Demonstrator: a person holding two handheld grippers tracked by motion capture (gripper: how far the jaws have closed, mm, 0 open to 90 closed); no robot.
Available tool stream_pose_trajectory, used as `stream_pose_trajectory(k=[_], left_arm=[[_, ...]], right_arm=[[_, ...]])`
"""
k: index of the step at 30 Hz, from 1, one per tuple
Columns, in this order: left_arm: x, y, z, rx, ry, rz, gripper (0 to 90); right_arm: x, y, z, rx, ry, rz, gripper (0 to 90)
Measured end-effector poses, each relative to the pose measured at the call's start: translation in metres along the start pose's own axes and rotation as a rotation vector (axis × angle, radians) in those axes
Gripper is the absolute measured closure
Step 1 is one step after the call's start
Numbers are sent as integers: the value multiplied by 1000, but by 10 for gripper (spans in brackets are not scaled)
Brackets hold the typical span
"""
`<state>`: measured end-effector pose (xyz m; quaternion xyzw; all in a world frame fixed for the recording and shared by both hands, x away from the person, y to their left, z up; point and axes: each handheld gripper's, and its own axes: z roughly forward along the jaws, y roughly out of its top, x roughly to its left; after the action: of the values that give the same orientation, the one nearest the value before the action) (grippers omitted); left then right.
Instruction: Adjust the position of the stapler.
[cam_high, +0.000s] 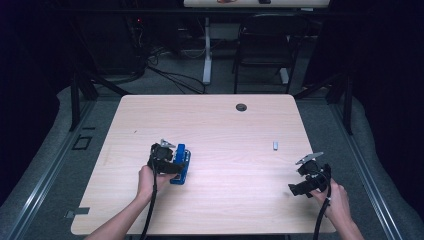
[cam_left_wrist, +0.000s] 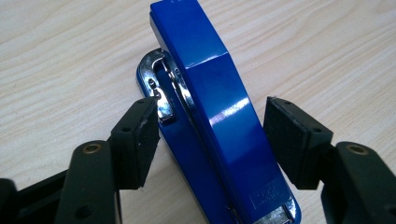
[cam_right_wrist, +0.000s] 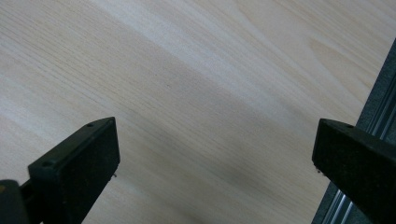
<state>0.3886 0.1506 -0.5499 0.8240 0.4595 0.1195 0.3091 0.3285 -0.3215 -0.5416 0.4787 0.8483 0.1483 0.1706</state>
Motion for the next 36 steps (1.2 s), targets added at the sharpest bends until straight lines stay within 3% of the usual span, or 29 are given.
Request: stream_pose_trajectory(k=[6, 9, 27, 36], left_arm=[[-3, 0, -1, -9, -15, 25, 476], [-4, 0, -1, -9, -7, 36, 483], [-3, 1, -3, 5, -8, 32, 504], [1, 1, -5, 19, -20, 2, 561]], right_arm=[[0, 0, 0, 13, -3, -7, 10], [0, 0, -1, 8, -10, -6, 10], [0, 0, -1, 14, -18, -11, 14], [1, 0, -1, 17, -16, -13, 15]])
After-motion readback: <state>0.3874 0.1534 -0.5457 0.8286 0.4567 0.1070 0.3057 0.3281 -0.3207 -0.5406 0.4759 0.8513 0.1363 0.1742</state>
